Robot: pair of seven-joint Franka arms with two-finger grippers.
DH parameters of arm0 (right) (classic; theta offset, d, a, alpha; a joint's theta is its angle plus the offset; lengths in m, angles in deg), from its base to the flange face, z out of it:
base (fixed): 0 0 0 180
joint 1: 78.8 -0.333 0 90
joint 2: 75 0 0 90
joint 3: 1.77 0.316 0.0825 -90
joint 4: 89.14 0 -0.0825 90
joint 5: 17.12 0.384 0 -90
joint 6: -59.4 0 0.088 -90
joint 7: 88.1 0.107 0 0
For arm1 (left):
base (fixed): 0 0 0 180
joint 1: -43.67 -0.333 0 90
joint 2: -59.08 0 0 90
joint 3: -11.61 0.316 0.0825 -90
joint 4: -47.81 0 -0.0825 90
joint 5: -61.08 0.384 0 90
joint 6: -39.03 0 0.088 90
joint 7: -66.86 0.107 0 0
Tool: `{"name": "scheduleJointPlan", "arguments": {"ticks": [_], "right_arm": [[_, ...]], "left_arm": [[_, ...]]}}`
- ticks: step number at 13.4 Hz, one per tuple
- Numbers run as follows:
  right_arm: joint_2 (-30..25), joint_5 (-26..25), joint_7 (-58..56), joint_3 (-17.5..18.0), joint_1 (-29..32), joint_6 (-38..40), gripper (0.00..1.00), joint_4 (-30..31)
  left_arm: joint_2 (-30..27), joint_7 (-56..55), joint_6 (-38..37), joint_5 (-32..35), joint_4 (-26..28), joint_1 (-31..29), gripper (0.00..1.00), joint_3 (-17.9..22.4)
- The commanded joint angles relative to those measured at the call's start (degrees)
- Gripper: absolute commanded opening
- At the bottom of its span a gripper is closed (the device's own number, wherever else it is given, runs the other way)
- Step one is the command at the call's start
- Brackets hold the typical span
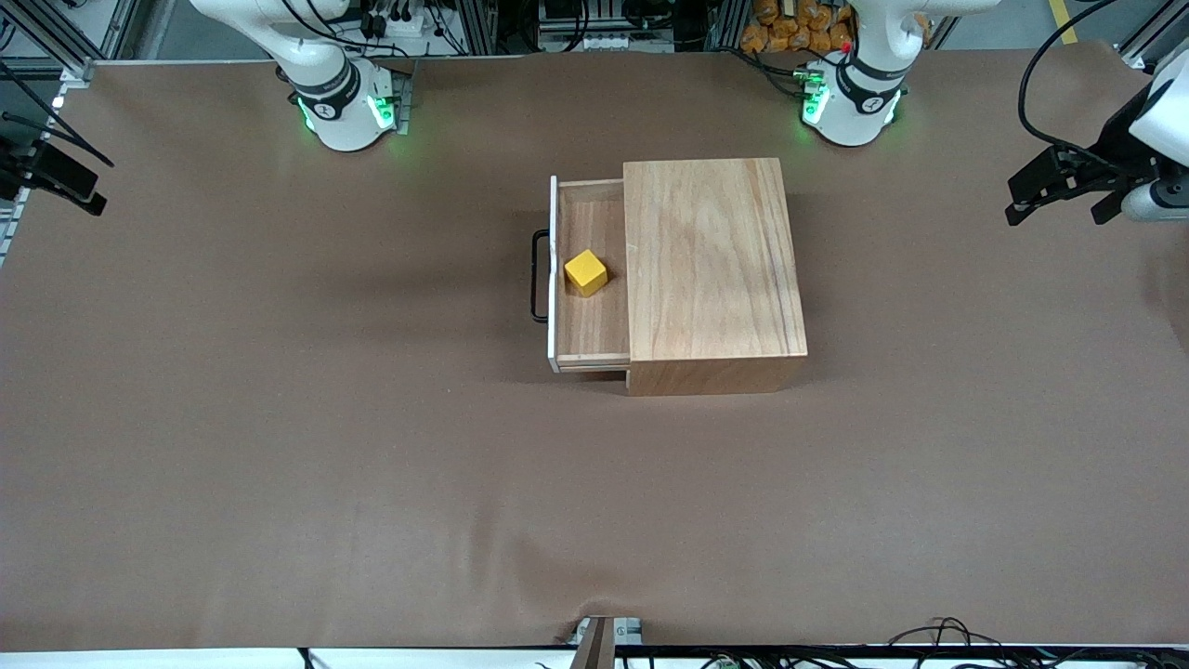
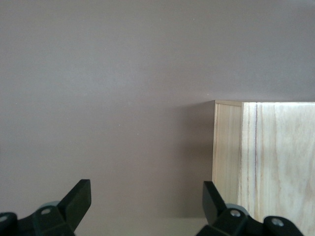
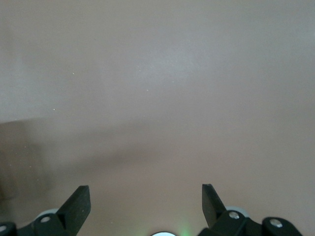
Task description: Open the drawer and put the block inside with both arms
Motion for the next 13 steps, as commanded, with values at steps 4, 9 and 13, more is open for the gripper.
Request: {"name": "scheduleJointPlan", "arguments": {"ticks": [4, 9, 13], "right_arm": [[-1.13, 0.52, -3.33, -0.75, -0.9, -1.11, 1.0, 0.25], [-0.95, 4.9, -4.04, -0.84, -0.99, -1.37, 1.0, 0.34], [-0.86, 6.33, -4.04, -0.93, -1.07, -2.25, 1.0, 0.34]], "left_arm": [[-0.54, 1.41, -0.4, -1.21, -0.32, -0.61, 1.0, -0.27], [-0.63, 1.41, -0.49, -1.3, -0.32, -0.61, 1.0, -0.27], [-0.54, 1.24, -0.67, -1.21, -0.94, -0.44, 1.0, -0.35]]}}
